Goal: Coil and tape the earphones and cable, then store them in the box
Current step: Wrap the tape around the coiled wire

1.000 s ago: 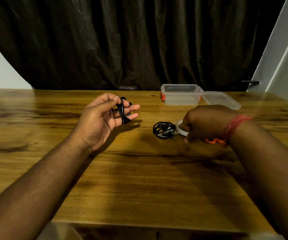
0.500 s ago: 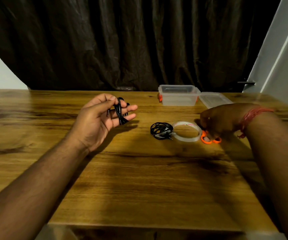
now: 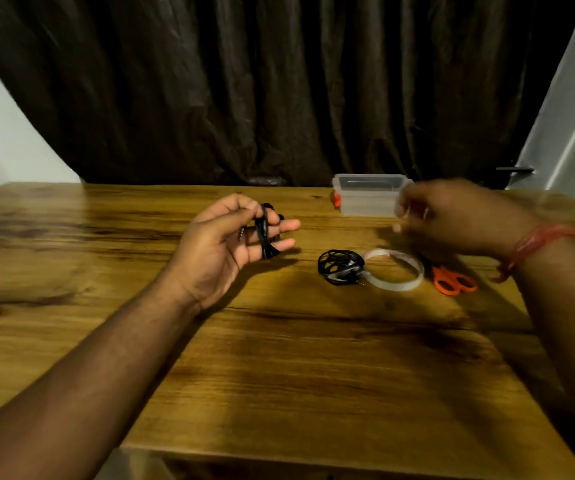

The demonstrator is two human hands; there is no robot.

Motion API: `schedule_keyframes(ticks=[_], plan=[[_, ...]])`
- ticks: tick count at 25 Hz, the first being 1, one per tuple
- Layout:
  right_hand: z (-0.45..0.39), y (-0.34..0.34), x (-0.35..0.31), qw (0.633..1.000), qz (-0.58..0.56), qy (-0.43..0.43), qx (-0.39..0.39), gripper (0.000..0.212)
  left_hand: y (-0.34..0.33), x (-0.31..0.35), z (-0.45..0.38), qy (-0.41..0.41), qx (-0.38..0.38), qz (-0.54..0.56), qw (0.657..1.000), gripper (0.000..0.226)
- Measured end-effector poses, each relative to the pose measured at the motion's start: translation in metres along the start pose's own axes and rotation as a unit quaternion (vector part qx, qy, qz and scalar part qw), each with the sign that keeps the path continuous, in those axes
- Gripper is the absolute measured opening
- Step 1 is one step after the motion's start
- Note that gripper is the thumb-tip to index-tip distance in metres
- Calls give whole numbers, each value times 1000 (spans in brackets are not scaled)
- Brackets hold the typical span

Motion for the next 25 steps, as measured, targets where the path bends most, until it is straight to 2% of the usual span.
schedule_keyframes(ticks=[1,2,3,6,10,16,19,21,25], plan=[[1,4,-14,990,-111,27,88,14,-3,-2,0,5,-9,-7,1000,15],[11,6,-41,960,-232,72,137,13,-5,-3,2,10,-15,-15,1000,14],[13,2,-61,938,-294,106,153,13,-7,-5,3,15,-20,-20,1000,14],[16,-23,-99,914,-354,164,114,12,-11,-8,6,26,-9,-60,998,9],[6,-43,-100,879,-444,160,67,11,-12,-12,6,19,-10,-166,986,14],[6,-47,-97,868,-472,151,43,10,-13,-10,7,-2,-46,-296,954,12],[8,-43,-99,895,-394,176,108,9,-15,-8,8,-24,-57,-347,936,13],[10,-39,-100,899,-362,198,145,10,-19,-7,10,-38,-59,-362,929,14],[7,-41,-94,887,-408,180,121,10,-25,-4,14,-61,-67,-404,910,19]])
Point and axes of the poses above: each hand's wrist, its own z-axis away from the middle knuckle, its own y-axis out of the back of the hand, x = y × z, the point moved 4 cm from there along -z, towards the middle knuckle, and after that the axes turned 9 degrees about z, right-handed, at the moved point
